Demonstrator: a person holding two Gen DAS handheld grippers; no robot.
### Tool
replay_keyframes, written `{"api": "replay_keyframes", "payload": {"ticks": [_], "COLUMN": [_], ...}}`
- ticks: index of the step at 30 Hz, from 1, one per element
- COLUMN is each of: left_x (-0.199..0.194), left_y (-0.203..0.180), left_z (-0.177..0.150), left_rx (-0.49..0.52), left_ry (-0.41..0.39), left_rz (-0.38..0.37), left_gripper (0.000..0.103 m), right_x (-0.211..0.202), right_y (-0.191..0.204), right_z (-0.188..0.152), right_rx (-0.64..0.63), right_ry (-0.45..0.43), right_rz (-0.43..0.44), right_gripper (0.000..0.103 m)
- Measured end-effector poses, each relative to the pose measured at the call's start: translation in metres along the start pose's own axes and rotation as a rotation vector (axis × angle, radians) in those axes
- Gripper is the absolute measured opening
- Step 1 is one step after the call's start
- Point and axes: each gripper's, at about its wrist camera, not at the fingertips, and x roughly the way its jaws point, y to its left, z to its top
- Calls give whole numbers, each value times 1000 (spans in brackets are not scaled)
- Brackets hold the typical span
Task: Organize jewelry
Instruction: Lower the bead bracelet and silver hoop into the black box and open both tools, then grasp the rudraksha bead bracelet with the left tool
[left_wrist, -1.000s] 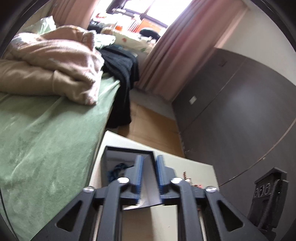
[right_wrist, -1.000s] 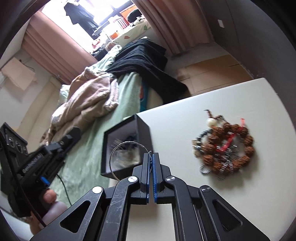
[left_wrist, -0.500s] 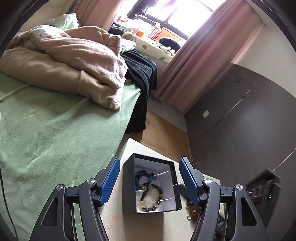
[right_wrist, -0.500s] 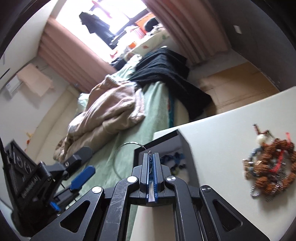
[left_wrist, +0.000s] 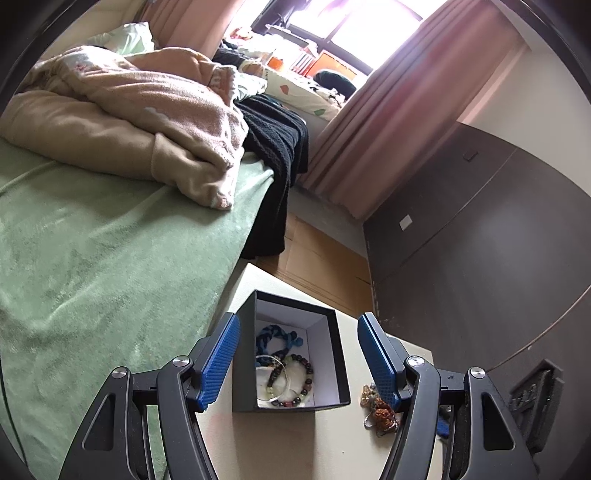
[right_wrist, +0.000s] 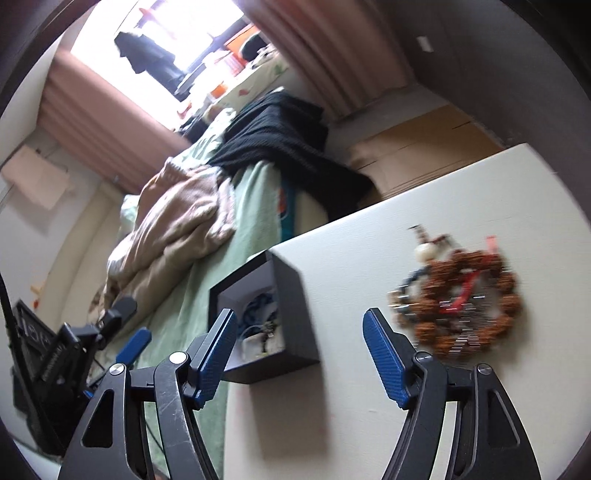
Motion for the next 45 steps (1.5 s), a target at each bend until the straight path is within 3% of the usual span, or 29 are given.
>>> {"api": "replay_keyframes", "payload": {"ticks": [8, 10, 14, 17, 19, 24, 29, 31, 34, 39, 42, 45], "left_x": [0, -3, -6, -7, -6, 2, 11, 15, 19, 24, 32, 35], "left_y": [-25, -34, -51, -62, -69, -85, -102, -107, -116, -144, -160, -167], "left_z": [-20, -27, -39, -46, -52, -69, -77, -76, -77, -73, -68, -68], "left_rx": [79, 114, 177, 204, 224, 258, 303, 283, 262, 288, 321, 366], "left_ry": [29, 27, 12, -3, -1, 32, 51, 69, 87, 86, 131, 123], "left_rz": [-26, -24, -21, -29, -38, -48, -38, -55, -63, -79, -101, -86], "left_gripper": [67, 68, 87, 95, 96, 96, 97, 97, 97, 97, 97, 97], "right_x": [-58, -71, -80, -84, -90, -107, -128, -139, -150, -160, -168, -169], "right_y": [-17, -22, -32, -39, -43, -63, -84, -91, -99, -108, -114, -121], "right_z": [5, 1, -3, -4, -4, 0, 10, 15, 19, 24, 25, 28], "right_rx": [18, 22, 25, 37, 40, 48, 103, 119, 137, 133, 132, 122], "right_ry": [-81, -105, -90, -59, -70, -101, -135, -164, -188, -226, -253, -240], "right_rz": [-58, -71, -139, -162, -187, -346, -355, -346, -315, -346, -358, -368], "right_gripper": [71, 85, 87, 88, 92, 95, 96, 103, 103, 103, 103, 103]}}
